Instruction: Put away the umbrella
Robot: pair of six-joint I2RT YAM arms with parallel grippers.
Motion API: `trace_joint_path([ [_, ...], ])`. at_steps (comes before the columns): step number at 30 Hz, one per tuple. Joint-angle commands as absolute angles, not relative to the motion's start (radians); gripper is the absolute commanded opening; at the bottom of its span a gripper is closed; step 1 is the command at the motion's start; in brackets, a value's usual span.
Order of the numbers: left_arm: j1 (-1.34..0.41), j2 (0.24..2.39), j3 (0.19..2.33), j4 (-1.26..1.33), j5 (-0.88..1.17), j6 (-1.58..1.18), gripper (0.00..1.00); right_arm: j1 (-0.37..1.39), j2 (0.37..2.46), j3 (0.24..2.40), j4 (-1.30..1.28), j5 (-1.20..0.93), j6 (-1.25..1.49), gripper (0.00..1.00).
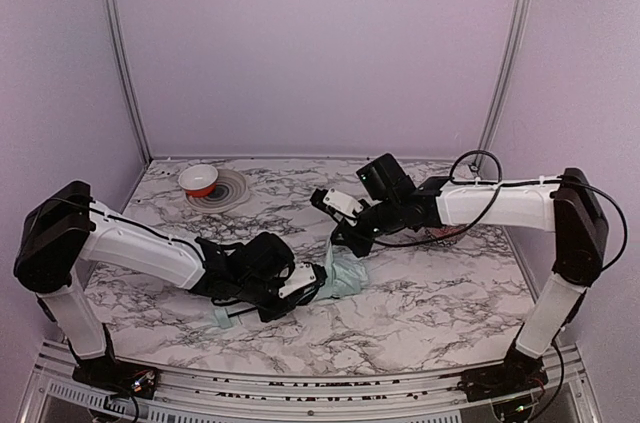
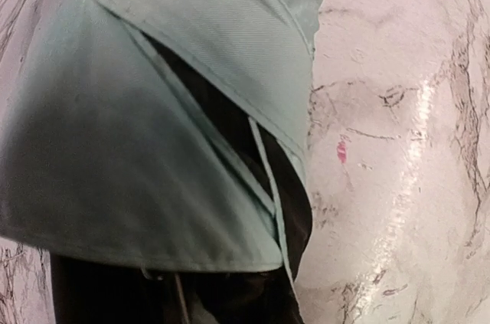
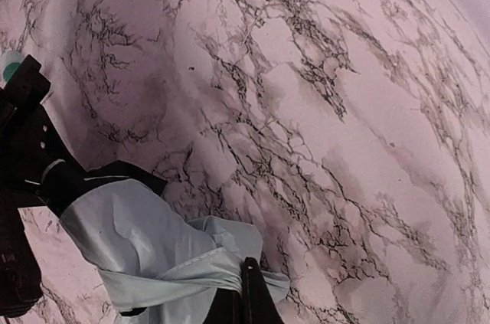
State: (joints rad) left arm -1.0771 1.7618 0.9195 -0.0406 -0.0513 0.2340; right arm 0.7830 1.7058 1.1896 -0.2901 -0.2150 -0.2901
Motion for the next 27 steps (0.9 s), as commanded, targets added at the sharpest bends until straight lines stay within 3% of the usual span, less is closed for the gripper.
trace_joint_path([
  [1, -1.161, 1.74, 0.869, -0.246, 0.125, 0.481, 0.0, 0.745, 1.776, 1.385, -0.307, -0.26, -0.304, 0.0],
  [7, -1.179, 1.735, 0.857, -0.236, 0.158, 0.554, 0.0, 0.727, 1.974, 1.505, -0.472, -0.37, -0.328, 0.0],
  [13, -1.159, 1.732, 0.85, -0.208, 0.097, 0.526, 0.0, 0.727, 2.062, 1.441, -0.562, -0.434, -0.396, 0.0],
  [16, -1.148, 1.723, 0.866, -0.195, 0.074, 0.521, 0.3, 0.729, 2.072, 1.402, -0.56, -0.469, -0.408, 0.0],
  [20, -1.135, 1.673, 0.892, -0.199, 0.07, 0.543, 0.52, 0.748, 2.09, 1.389, -0.564, -0.5, -0.435, 0.0],
  [27, -1.129, 1.592, 0.983, -0.331, 0.05, 0.606, 0.98, 0.754, 2.095, 1.379, -0.551, -0.506, -0.441, 0.0],
])
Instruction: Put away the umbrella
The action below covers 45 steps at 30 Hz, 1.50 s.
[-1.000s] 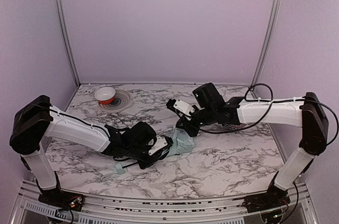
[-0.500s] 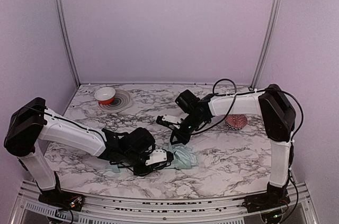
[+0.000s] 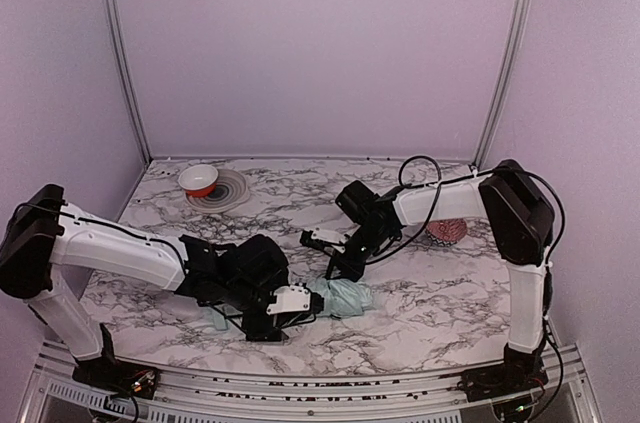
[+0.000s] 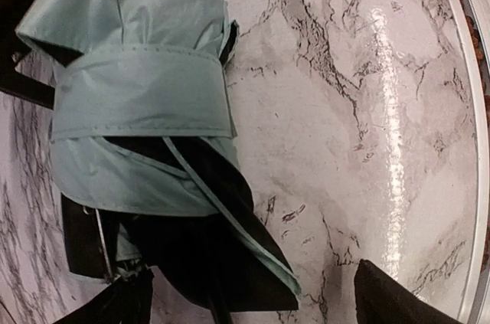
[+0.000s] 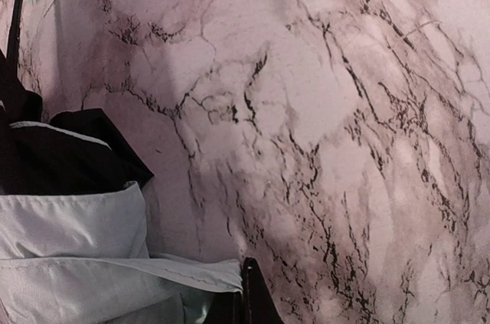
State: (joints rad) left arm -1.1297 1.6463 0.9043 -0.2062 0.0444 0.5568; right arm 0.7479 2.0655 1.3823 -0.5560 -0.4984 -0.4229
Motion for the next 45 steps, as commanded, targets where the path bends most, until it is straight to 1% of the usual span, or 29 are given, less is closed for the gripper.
trace_joint_path([
  [1, -1.129, 1.586, 1.007, -0.358, 0.043, 0.608, 0.99, 0.753, 2.097, 1.382, -0.553, -0.507, -0.442, 0.0],
  [4, -1.13, 1.562, 1.069, -0.39, 0.053, 0.635, 0.99, 0.753, 2.103, 1.389, -0.555, -0.508, -0.442, 0.0],
  [7, -1.132, 1.576, 1.086, -0.322, 0.099, 0.685, 0.99, 0.753, 2.11, 1.394, -0.556, -0.52, -0.439, 0.0],
  [9, -1.131, 1.631, 1.074, -0.268, 0.103, 0.726, 0.99, 0.753, 2.115, 1.399, -0.561, -0.536, -0.438, 0.0],
  [13, -1.118, 1.748, 1.116, -0.225, 0.089, 0.767, 0.99, 0.754, 2.118, 1.401, -0.568, -0.544, -0.436, 0.0],
  [18, -1.092, 1.821, 1.116, -0.123, 0.065, 0.778, 0.99, 0.753, 2.121, 1.396, -0.571, -0.56, -0.437, 0.0],
  [21, -1.088, 1.846, 1.097, -0.091, 0.089, 0.786, 0.99, 0.753, 2.126, 1.402, -0.577, -0.57, -0.437, 0.0],
  [24, -1.089, 1.865, 1.07, -0.081, 0.096, 0.78, 0.94, 0.752, 2.125, 1.406, -0.578, -0.578, -0.436, 0.0],
  [32, -1.088, 1.937, 1.08, -0.154, 0.096, 0.778, 0.81, 0.74, 2.129, 1.439, -0.593, -0.6, -0.424, 0.0],
  [33, -1.088, 1.949, 1.086, -0.164, 0.093, 0.774, 0.78, 0.739, 2.126, 1.44, -0.594, -0.601, -0.423, 0.0],
  [34, -1.089, 1.962, 1.094, -0.179, 0.091, 0.772, 0.72, 0.738, 2.124, 1.441, -0.596, -0.601, -0.424, 0.0],
  [36, -1.088, 1.984, 1.111, -0.221, 0.091, 0.777, 0.64, 0.737, 2.119, 1.44, -0.597, -0.601, -0.424, 0.0],
  [38, -1.085, 1.995, 1.121, -0.267, 0.122, 0.791, 0.6, 0.733, 2.112, 1.437, -0.598, -0.599, -0.422, 0.0],
  [39, -1.08, 1.995, 1.124, -0.288, 0.164, 0.8, 0.56, 0.73, 2.106, 1.435, -0.596, -0.594, -0.42, 0.01],
  [42, -1.07, 2.0, 1.133, -0.325, 0.219, 0.8, 0.35, 0.718, 2.083, 1.427, -0.589, -0.582, -0.411, 0.13],
  [44, -1.067, 2.015, 1.153, -0.36, 0.22, 0.801, 0.27, 0.705, 2.064, 1.426, -0.588, -0.571, -0.404, 0.24],
  [45, -1.064, 2.02, 1.162, -0.373, 0.22, 0.801, 0.22, 0.698, 2.051, 1.428, -0.588, -0.568, -0.402, 0.29],
])
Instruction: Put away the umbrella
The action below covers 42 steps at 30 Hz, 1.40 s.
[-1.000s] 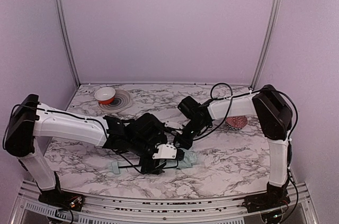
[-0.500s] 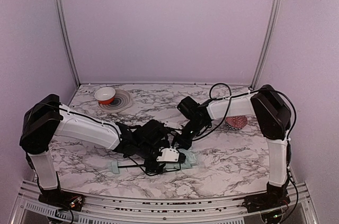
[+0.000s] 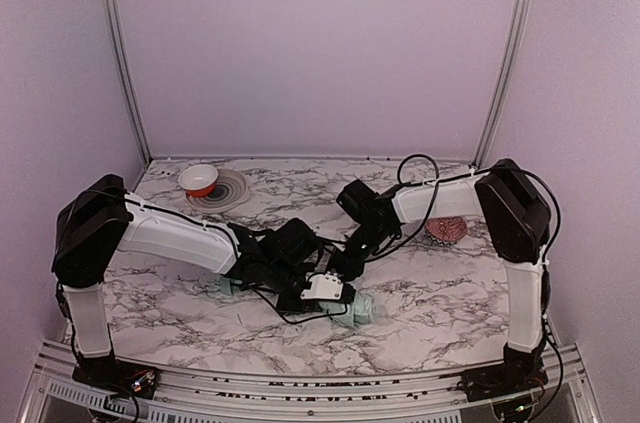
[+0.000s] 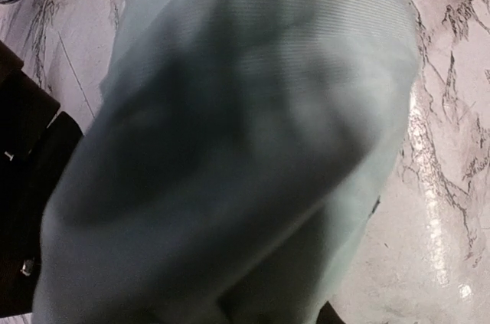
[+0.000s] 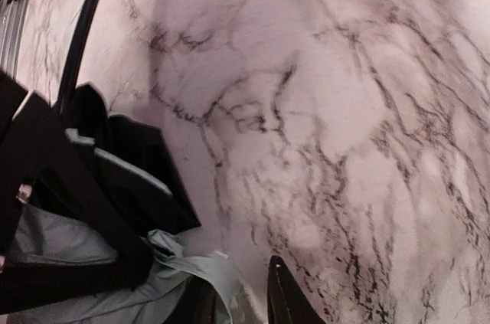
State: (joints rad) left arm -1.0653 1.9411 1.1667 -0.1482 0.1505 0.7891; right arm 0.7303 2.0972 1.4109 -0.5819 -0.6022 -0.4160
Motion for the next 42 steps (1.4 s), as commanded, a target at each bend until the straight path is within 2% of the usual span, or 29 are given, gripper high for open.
trace_joint_path([
  [1, -1.062, 2.023, 1.17, -0.38, 0.228, 0.797, 0.17, 0.69, 2.04, 1.427, -0.589, -0.565, -0.398, 0.34],
  [6, -0.997, 1.968, 1.211, -0.359, 0.354, 0.699, 0.02, 0.627, 1.965, 1.423, -0.583, -0.57, -0.366, 0.54],
  [8, -0.957, 1.936, 1.231, -0.344, 0.388, 0.648, 0.0, 0.6, 1.924, 1.417, -0.573, -0.573, -0.353, 0.59],
  [14, -0.828, 1.794, 1.256, -0.273, 0.63, 0.457, 0.0, 0.505, 1.797, 1.404, -0.541, -0.613, -0.321, 0.61],
  [16, -0.776, 1.713, 1.247, -0.162, 0.826, 0.325, 0.0, 0.485, 1.754, 1.396, -0.537, -0.633, -0.324, 0.61],
  [19, -0.721, 1.606, 1.22, 0.022, 0.953, 0.122, 0.0, 0.483, 1.678, 1.372, -0.516, -0.672, -0.344, 0.61],
  [24, -0.712, 1.506, 1.216, 0.076, 1.023, 0.062, 0.0, 0.52, 1.543, 1.278, -0.35, -0.847, -0.286, 0.61],
  [31, -0.711, 1.462, 1.219, 0.092, 1.109, 0.031, 0.0, 0.623, 1.442, 1.19, -0.106, -0.983, -0.186, 0.65],
  [34, -0.712, 1.42, 1.197, 0.19, 1.143, -0.011, 0.0, 0.646, 1.406, 1.176, -0.06, -0.983, -0.176, 0.65],
  [38, -0.713, 1.41, 1.209, 0.188, 1.154, -0.028, 0.0, 0.686, 1.369, 1.146, -0.033, -0.887, -0.214, 0.69],
  [42, -0.72, 1.416, 1.208, 0.189, 1.141, -0.034, 0.0, 0.707, 1.376, 1.104, 0.109, -0.814, -0.178, 0.7],
])
